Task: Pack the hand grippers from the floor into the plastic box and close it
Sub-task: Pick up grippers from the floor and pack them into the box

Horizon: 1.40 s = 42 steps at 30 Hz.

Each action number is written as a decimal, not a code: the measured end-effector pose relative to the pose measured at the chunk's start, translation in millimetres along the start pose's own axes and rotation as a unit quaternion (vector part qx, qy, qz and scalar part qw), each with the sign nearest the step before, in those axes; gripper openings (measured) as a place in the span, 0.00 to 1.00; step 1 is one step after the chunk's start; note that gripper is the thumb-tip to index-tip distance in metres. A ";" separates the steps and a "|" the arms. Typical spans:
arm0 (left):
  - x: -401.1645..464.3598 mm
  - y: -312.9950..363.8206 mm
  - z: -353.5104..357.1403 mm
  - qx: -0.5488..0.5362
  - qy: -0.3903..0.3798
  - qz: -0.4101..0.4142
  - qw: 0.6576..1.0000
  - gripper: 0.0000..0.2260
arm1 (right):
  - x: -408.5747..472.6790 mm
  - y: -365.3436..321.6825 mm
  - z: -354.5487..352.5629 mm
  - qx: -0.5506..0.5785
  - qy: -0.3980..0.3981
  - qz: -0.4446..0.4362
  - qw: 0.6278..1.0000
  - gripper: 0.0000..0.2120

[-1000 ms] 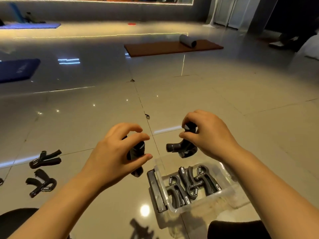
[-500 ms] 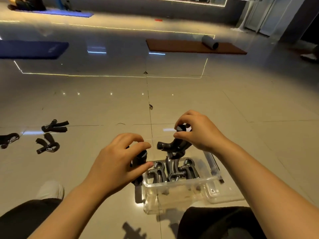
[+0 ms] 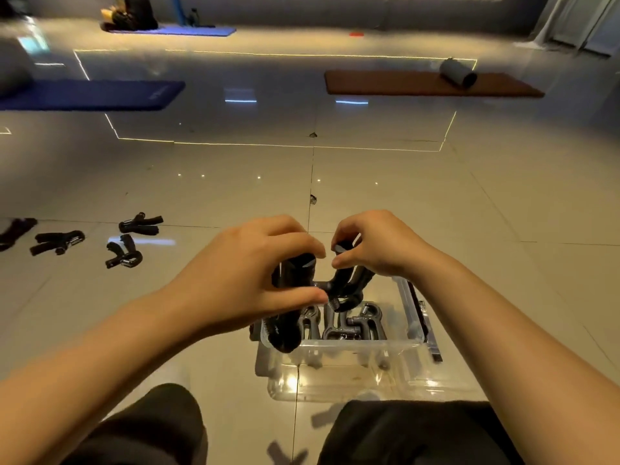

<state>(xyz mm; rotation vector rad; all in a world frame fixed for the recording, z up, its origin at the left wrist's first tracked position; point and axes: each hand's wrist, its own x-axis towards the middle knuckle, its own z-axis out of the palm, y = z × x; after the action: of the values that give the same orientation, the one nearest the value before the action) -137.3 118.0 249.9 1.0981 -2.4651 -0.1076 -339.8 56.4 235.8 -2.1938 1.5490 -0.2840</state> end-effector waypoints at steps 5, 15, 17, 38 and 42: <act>13.7 -30.2 55.5 0.026 -0.005 -0.013 1.000 0.19 | 19.5 17.5 12.0 -0.067 -0.066 -0.021 0.995 0.11; -11.5 -110.1 209.8 -0.067 0.056 -0.078 0.993 0.14 | 59.8 156.8 120.2 -0.183 -0.064 -0.019 0.981 0.09; -15.5 -119.8 237.3 -0.090 0.076 -0.094 0.989 0.14 | 66.7 177.1 131.9 -0.209 -0.040 -0.045 0.976 0.09; -34.1 -128.3 279.4 -0.075 0.031 -0.117 0.990 0.15 | 47.4 229.3 202.6 -0.261 -0.007 -0.109 0.959 0.16; -33.2 -128.7 278.8 -0.076 0.031 -0.119 0.990 0.16 | 47.0 228.6 203.4 -0.279 -0.025 -0.099 0.955 0.16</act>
<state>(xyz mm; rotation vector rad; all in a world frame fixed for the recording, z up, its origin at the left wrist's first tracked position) -146.1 25.1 -44.6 1.3026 -2.2231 -0.3231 -432.9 -3.8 -53.2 -2.7672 1.5136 0.1787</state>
